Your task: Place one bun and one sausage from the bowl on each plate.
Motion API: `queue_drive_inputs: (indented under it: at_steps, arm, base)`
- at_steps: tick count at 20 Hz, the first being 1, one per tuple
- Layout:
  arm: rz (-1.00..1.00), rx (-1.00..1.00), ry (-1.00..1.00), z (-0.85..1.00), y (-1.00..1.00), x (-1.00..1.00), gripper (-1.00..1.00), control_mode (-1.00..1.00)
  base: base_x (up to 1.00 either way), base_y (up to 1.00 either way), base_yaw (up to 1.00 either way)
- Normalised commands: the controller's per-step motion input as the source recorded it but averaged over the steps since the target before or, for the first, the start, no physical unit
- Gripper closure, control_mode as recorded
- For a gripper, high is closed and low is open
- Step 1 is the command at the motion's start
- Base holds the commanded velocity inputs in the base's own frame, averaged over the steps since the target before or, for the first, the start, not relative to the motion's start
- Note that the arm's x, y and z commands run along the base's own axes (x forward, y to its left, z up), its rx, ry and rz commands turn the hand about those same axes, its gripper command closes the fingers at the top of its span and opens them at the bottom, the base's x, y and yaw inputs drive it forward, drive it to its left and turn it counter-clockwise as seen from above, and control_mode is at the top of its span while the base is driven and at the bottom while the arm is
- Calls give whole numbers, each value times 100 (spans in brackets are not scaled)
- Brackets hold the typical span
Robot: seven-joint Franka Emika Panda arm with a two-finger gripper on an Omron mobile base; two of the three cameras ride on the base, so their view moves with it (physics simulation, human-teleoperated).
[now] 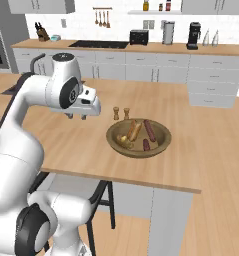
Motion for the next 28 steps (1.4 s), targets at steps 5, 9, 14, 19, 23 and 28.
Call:
queue_drive_inputs:
  at_steps: [5,9,14,19,23,28]
  arm:
    - [1,0,3,-23,-32,35,-100,-100]
    - [0,0,18,-44,-85,85,-100,-100]
    - [0,-4,34,-43,-51,85,-100,-100]
    - [0,-1,42,-70,-3,82,-100,-100]
    - [-2,2,18,-100,-28,72,-100,-100]
    - [-7,9,1,-83,-40,45,-100,-100]
  base:
    - [0,0,0]
    - [0,0,0]
    - [0,0,0]
    - [0,0,0]
    - [0,0,0]
    - [0,0,0]
